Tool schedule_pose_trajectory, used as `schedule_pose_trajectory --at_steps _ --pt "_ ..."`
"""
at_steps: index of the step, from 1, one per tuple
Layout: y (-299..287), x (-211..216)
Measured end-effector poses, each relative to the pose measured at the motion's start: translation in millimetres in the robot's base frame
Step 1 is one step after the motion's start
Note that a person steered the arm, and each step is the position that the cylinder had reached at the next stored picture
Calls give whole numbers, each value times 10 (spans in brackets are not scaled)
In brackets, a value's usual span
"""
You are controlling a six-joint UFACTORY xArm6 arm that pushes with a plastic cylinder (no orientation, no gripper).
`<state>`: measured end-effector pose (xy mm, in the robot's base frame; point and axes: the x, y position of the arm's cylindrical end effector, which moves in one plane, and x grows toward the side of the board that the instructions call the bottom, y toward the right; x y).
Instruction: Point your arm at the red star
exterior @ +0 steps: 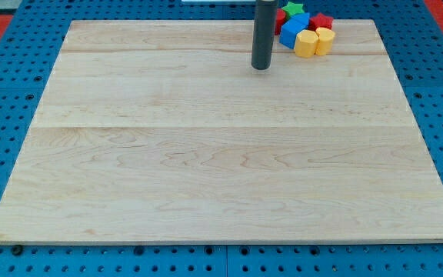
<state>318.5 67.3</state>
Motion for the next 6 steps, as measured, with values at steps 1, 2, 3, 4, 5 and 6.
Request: schedule_pose_trajectory --at_steps 1,2,3,4,5,6 --pt "539 183" --pt "1498 153" --pt "2307 -247" --pt "2591 -1062" --pt "2572 -1275" --pt "2484 -1268"
